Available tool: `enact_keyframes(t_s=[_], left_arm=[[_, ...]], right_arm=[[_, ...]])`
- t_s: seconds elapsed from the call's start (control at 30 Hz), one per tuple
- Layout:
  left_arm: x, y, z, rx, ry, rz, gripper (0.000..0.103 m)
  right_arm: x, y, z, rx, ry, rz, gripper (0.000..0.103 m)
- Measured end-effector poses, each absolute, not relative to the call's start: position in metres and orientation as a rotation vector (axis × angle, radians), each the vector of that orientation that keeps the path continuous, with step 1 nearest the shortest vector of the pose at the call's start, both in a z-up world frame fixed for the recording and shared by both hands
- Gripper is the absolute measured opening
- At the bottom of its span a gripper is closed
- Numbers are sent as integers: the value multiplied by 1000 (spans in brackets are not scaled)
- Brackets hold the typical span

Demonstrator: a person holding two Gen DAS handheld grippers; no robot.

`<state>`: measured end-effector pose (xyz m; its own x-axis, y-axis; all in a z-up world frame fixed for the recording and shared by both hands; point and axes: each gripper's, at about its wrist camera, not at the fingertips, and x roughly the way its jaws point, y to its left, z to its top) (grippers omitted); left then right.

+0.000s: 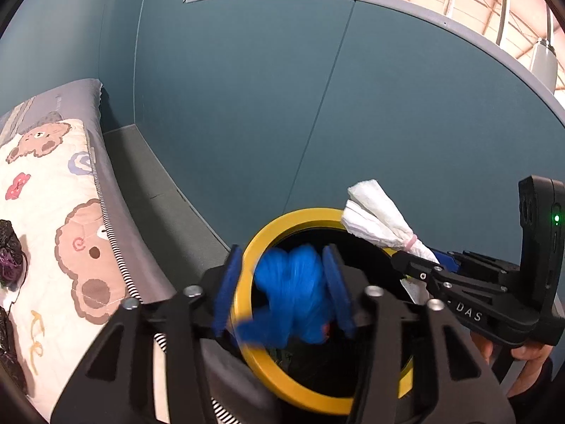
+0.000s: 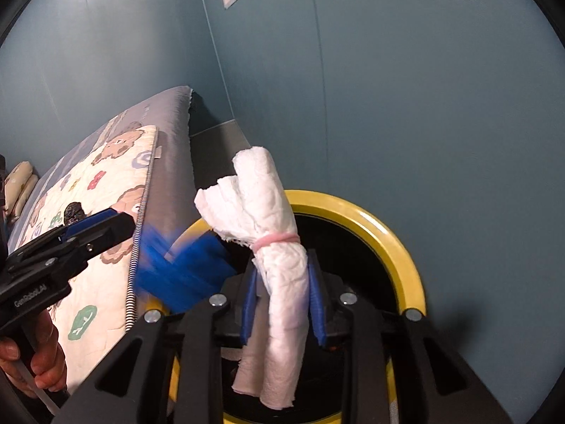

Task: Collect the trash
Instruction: 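Carry glove and white bag to the yellow bin and release both, then move both open tools back over the bed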

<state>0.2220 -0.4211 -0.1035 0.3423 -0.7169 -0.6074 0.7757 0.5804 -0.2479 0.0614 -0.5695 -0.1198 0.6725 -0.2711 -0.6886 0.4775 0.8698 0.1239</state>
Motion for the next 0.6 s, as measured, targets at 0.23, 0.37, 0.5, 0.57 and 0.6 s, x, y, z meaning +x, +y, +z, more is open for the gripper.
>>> enact_keyframes(t_s=[0.23,0.37,0.5,0.57,0.6], left_arm=[[226,-415,-102,57,725,-941,77],[232,-402,-101,44,721,-900,85],[232,-382,-98,39,698,-854,91],[236,-368,-98,37,690,-824,93],[236,-362,-96,35,688,-814,94]], right_arm=[[60,-574,-120,320,709,-459,38],[55,-572,-119,318,706,-477,45],[52,-564,-118,306,702,-478,51],[48,-557,-117,297,692,-466,57],[51,-551,-117,292,691,-457,58]])
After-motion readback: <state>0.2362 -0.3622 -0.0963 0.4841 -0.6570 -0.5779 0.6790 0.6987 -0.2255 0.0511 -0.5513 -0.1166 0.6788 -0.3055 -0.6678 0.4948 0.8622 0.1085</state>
